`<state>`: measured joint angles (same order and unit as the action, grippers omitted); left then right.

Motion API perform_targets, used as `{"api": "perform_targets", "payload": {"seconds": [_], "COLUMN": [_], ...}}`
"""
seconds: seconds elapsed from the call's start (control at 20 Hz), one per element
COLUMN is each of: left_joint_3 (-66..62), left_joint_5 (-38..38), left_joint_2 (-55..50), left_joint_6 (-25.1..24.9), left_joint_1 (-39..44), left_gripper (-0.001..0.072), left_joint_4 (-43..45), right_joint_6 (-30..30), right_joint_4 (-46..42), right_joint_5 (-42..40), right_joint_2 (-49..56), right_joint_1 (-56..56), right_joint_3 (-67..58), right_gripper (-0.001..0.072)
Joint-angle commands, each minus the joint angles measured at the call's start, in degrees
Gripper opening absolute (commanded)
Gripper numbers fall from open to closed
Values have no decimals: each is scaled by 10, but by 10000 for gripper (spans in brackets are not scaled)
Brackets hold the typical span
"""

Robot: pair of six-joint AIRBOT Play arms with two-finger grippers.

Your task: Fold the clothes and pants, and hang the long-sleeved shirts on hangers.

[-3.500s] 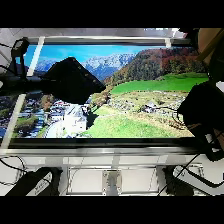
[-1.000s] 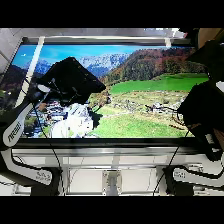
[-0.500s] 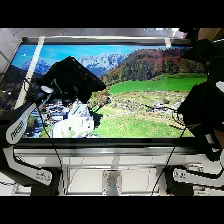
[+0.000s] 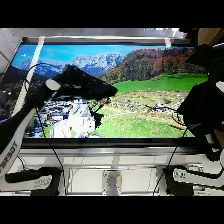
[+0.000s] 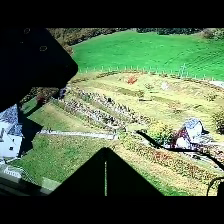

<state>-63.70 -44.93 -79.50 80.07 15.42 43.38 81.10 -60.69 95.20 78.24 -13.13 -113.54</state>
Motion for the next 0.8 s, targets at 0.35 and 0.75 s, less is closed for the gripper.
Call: {"api": "perform_targets", "payload": {"seconds": [0.35, 0.75], "left_joint_3": [3, 4], "left_joint_5": [321, 71], "left_joint_2": [-47, 57], "left_joint_6": [67, 69], "left_joint_1": [429, 155], "left_gripper": [19, 683], "left_joint_4": [10, 153], "right_joint_6": [-14, -14], "right_joint_4": [-25, -31], "right_joint_5": [9, 40], "right_joint_2": [43, 64], "right_joint_1": [1, -1], "right_joint_3": [0, 36], "right_gripper": [17, 207]}}
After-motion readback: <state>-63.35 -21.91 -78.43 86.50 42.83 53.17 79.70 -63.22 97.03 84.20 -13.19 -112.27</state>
